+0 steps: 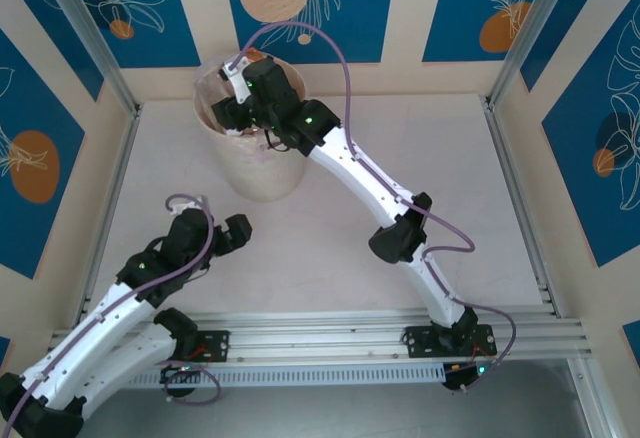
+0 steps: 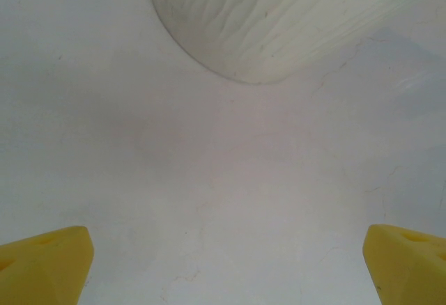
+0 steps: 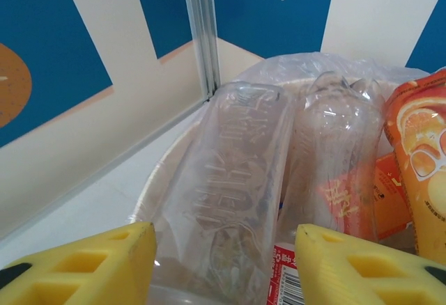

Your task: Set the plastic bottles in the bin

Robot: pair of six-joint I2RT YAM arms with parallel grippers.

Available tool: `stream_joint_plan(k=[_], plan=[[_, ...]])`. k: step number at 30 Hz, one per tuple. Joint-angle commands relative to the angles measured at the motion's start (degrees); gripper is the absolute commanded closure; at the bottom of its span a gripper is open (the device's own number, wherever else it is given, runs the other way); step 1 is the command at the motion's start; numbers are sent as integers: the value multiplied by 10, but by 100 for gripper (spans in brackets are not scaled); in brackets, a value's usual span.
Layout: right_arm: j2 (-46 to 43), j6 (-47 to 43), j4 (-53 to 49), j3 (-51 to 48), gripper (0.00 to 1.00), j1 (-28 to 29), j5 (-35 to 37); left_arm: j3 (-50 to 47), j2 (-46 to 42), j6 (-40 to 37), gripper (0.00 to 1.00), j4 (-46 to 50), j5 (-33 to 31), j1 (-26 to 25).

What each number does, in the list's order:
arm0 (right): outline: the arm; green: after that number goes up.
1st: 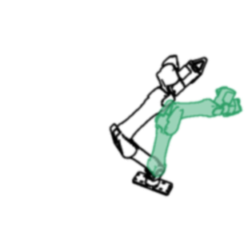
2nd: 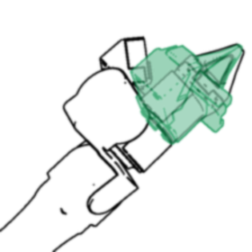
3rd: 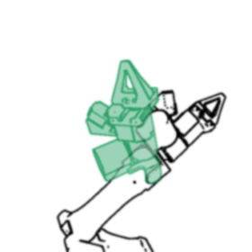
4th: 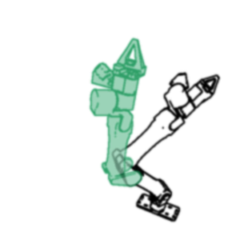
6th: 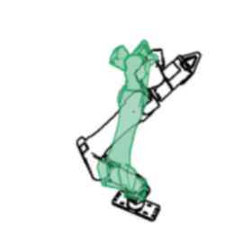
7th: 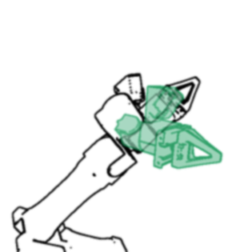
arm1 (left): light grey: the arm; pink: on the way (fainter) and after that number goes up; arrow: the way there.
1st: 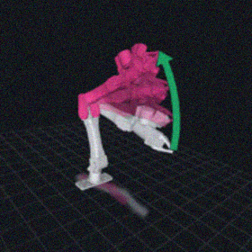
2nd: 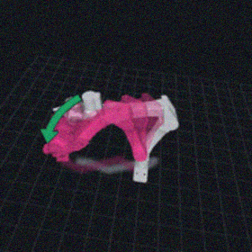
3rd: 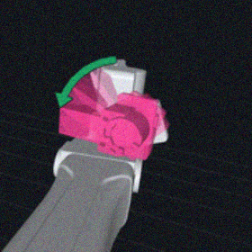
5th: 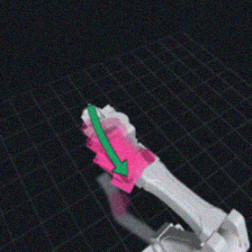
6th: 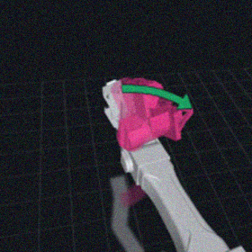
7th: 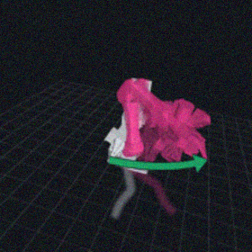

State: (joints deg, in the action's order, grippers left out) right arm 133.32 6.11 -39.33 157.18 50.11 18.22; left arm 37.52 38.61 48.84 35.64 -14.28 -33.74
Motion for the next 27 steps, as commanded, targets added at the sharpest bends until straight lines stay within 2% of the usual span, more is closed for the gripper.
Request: stream_joint_plan(k=[1, 7, 10, 13, 19, 23, 27], plan=[[-53, -17, 23, 21, 43, 5, 10, 24, -11, -20, 1, 21, -23, 5], [-99, -24, -4, -2, 40, 4, 64, 51, -22, -37, 1, 49, -59, 6], [-148, -18, -12, -68, 37, 4, 100, 74, -27, -54, 0, 74, -99, 6], [-231, -1, -5, -198, 33, 2, 146, 91, -31, -74, 0, 94, -147, 7], [-453, 80, 50, -541, 24, -28, 193, 97, -39, -94, 0, 94, -240, 20], [-577, 140, 26, -719, 18, -64, 229, 81, -56, -117, 0, 62, -314, 31], [-688, 199, 0, -865, 13, -121, 227, 33, -79, -169, 1, -13, -349, 51]])
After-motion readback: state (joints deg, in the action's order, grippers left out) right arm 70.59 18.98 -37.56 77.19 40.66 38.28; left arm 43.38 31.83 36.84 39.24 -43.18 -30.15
